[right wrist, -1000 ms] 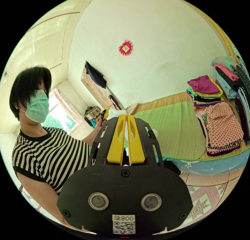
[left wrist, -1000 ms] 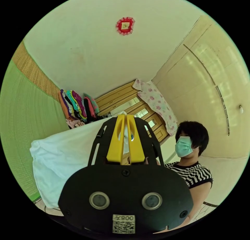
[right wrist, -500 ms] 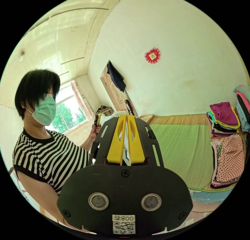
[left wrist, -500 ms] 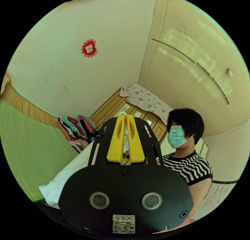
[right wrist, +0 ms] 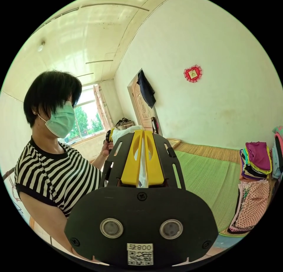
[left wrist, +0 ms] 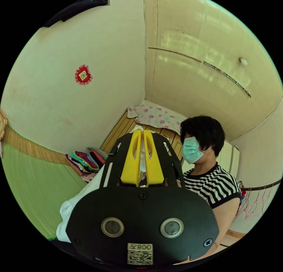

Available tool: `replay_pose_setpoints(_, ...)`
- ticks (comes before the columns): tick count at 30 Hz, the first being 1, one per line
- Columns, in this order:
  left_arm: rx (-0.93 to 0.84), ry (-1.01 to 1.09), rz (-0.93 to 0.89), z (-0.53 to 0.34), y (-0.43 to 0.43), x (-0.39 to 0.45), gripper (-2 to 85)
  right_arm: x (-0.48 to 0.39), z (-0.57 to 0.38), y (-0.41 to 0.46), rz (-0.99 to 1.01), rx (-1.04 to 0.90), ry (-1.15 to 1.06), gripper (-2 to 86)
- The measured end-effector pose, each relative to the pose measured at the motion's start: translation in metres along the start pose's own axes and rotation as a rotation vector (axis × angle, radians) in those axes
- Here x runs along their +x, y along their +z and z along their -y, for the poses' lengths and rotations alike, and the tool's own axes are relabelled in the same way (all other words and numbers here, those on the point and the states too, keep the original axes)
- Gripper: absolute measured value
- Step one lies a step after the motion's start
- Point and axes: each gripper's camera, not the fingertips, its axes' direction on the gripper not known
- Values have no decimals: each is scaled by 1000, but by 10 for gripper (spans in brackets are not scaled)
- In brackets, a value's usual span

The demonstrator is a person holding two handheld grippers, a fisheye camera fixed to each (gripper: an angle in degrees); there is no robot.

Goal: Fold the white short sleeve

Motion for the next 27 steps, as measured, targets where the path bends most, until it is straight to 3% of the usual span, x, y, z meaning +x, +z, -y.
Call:
replay_pose_setpoints(15, 27, 126, -5, 37, -61, 9, 9, -1, 36, 5, 11, 14, -82, 4)
replay_pose_setpoints(27, 2, 175, 38, 85, -58, -64, 9, 66, 92, 56, -21, -5, -86, 4)
